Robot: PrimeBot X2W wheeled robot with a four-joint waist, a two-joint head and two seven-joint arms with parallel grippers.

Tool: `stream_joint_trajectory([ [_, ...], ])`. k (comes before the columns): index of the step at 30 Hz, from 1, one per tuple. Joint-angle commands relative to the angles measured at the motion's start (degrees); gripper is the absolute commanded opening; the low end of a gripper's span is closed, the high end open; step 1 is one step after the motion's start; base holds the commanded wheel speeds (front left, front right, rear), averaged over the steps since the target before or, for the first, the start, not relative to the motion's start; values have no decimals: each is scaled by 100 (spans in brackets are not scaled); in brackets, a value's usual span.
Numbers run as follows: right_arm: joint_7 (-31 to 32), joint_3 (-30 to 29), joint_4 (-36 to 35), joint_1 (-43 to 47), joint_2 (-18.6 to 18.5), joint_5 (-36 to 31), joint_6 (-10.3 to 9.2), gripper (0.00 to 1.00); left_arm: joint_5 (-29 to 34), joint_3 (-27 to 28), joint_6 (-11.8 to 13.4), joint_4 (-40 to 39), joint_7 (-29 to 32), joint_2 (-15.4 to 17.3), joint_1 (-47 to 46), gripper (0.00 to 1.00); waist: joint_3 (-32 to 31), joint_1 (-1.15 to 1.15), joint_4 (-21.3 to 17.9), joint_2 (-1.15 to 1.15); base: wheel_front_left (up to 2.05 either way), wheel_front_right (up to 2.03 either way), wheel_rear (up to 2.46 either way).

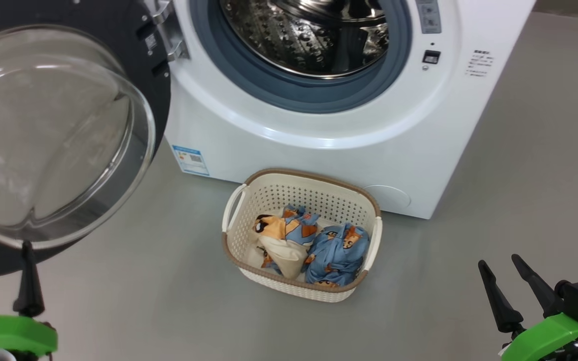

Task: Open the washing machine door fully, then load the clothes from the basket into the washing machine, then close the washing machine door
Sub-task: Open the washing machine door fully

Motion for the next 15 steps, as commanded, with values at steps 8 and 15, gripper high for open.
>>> stream_joint_trajectory([
  [8, -70, -7, -173, 159, -49, 29, 9, 100, -140, -310, -8, -615, -36, 301, 311, 100, -159, 0, -490, 0, 0, 0, 0],
  [15, -70, -64, -210, 196, -18, 22, 9, 100, -329, -693, -8, -879, -36, 335, 466, 100, -192, 0, -894, 0, 0, 0, 0],
])
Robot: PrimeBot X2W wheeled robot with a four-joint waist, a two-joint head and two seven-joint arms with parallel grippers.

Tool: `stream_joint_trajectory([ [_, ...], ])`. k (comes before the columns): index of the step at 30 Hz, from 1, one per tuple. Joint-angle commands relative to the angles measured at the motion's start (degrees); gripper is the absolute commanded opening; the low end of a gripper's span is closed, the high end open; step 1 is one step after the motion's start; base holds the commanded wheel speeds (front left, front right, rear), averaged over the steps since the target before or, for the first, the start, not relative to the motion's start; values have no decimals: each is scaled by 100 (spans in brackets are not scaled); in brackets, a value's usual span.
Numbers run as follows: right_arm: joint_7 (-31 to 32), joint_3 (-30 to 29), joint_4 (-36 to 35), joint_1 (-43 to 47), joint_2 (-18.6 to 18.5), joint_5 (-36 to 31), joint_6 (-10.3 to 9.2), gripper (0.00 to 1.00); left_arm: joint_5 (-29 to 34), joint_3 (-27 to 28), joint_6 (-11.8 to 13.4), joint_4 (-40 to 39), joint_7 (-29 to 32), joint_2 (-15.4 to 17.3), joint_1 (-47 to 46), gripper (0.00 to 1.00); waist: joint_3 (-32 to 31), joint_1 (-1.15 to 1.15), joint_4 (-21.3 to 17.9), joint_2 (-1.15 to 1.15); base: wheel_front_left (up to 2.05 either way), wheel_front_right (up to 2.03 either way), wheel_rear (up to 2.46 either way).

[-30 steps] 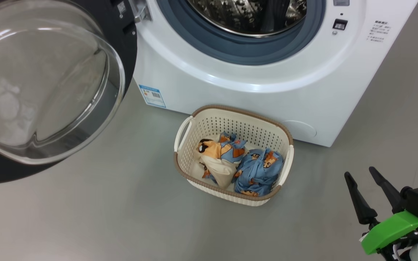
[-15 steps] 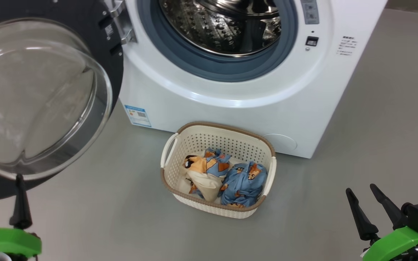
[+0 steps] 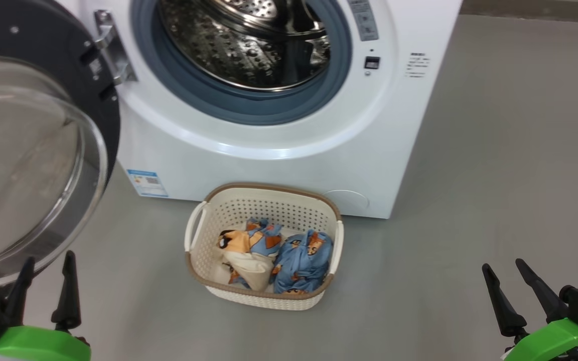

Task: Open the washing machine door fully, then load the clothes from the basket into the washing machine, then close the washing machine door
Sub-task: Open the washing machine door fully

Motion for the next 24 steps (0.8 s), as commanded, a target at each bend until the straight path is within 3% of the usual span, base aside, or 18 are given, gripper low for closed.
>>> stream_joint_trajectory([
  [1, -70, 86, -149, 39, -92, 21, 9, 100, -82, 108, -8, -174, -36, 249, -60, 100, -23, 0, -249, 0, 0, 0, 0],
  [24, -70, -53, -196, 70, 31, 14, 9, 100, -392, -499, -9, -546, -36, 438, 172, 100, -24, 0, -1147, 0, 0, 0, 0],
])
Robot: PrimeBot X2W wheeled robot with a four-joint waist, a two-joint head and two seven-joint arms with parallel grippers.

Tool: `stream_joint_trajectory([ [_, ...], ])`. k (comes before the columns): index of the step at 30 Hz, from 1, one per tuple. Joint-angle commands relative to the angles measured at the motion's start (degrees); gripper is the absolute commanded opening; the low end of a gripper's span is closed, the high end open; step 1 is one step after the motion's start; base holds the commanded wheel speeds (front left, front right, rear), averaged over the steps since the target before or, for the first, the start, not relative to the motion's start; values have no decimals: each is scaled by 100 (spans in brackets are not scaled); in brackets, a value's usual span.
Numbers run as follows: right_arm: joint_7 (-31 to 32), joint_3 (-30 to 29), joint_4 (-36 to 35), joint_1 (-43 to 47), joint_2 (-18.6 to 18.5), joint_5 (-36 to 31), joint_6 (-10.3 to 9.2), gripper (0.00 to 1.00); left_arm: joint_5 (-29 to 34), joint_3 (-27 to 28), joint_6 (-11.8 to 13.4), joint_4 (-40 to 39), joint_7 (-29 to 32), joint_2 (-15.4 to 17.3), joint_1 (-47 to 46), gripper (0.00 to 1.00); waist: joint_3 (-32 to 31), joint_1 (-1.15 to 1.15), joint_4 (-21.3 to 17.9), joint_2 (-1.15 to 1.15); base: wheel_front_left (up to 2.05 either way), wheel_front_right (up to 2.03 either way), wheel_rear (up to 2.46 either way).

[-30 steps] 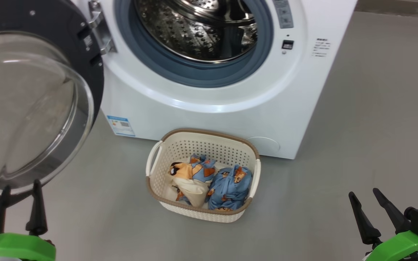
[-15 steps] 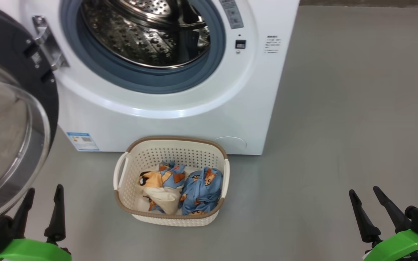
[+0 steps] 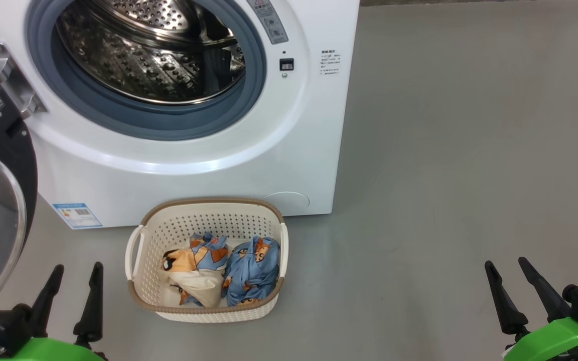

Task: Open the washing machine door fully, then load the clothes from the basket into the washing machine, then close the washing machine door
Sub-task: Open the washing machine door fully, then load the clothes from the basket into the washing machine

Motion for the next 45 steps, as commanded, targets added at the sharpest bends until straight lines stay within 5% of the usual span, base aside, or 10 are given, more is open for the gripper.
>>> stream_joint_trajectory([
  [1, -70, 88, -147, 62, -79, 11, 9, 100, -88, 207, -9, -152, -37, 192, -147, 100, 0, 0, -24, 0, 0, 0, 0],
  [22, -70, 72, -153, 73, -37, 2, 9, 100, -227, 113, -9, -123, -37, 246, -153, 100, -9, 0, 19, 0, 3, -6, 3],
  [45, -70, 124, -156, 25, -20, 1, 9, 100, -267, 181, -9, -160, -37, 259, -216, 100, 32, 0, -7, 0, 81, -108, 27],
])
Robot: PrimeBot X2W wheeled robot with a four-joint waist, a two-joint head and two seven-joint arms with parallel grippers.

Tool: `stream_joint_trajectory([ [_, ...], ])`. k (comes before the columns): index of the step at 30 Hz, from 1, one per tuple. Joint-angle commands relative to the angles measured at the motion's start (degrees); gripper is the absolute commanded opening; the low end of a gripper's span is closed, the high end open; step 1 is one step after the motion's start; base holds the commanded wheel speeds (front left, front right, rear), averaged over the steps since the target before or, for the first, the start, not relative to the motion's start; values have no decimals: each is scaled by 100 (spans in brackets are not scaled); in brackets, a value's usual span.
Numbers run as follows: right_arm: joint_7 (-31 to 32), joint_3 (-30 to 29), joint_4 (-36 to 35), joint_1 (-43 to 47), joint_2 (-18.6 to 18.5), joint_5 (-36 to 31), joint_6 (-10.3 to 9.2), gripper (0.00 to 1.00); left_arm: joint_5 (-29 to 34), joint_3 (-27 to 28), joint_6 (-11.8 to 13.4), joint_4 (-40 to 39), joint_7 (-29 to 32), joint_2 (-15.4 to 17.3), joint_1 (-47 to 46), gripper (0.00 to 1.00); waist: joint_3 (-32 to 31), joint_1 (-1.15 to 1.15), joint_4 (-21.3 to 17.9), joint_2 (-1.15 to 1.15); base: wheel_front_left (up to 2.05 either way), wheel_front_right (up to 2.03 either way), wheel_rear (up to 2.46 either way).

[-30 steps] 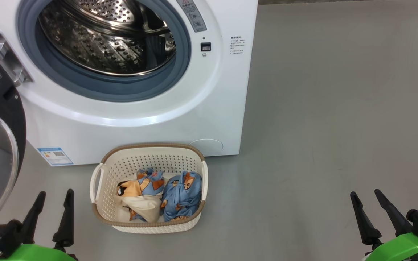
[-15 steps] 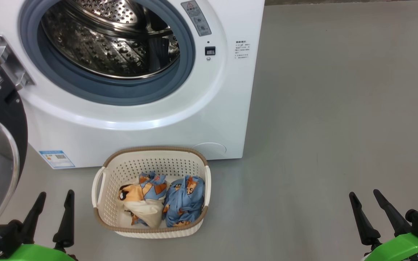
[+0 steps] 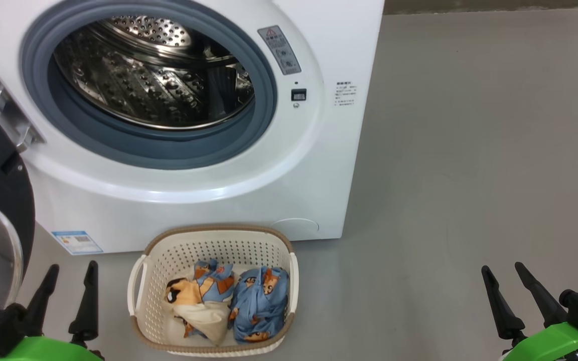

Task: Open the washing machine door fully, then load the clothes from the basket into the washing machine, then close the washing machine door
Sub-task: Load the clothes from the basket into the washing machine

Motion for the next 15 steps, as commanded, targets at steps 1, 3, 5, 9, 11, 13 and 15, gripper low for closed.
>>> stream_joint_trajectory([
  [1, -70, 130, -135, -61, -95, 2, 9, 100, -10, 264, -9, -113, -37, 157, -224, 100, 8, 0, 1, 0, 65, -65, 0],
  [3, -70, 127, -139, -66, -95, 3, 9, 100, -3, 279, -9, -112, -37, 143, -239, 100, 18, 0, 4, 0, 45, -45, 0],
  [5, -70, 125, -141, -71, -95, 3, 9, 100, 8, 283, -9, -110, -37, 133, -251, 100, 28, 0, 9, 0, 17, -17, 0],
  [9, -70, 118, -142, -73, -91, 2, 9, 100, 36, 277, -9, -106, -37, 100, -257, 100, 37, 0, 20, 0, 0, 0, 0],
  [11, -70, 118, -147, -80, -84, -3, 9, 100, 51, 260, -9, -106, -37, 77, -248, 100, 46, 0, 21, 0, 0, 0, 0],
  [13, -70, 126, -158, -95, -76, -10, 9, 100, 58, 244, -9, -91, -37, 47, -231, 100, 71, 0, 18, 0, 0, 0, 0],
  [15, -70, 119, -173, -117, -66, -14, 9, 100, 56, 208, -9, -53, -37, 14, -226, 100, 110, 0, 20, 0, 0, 0, 0],
])
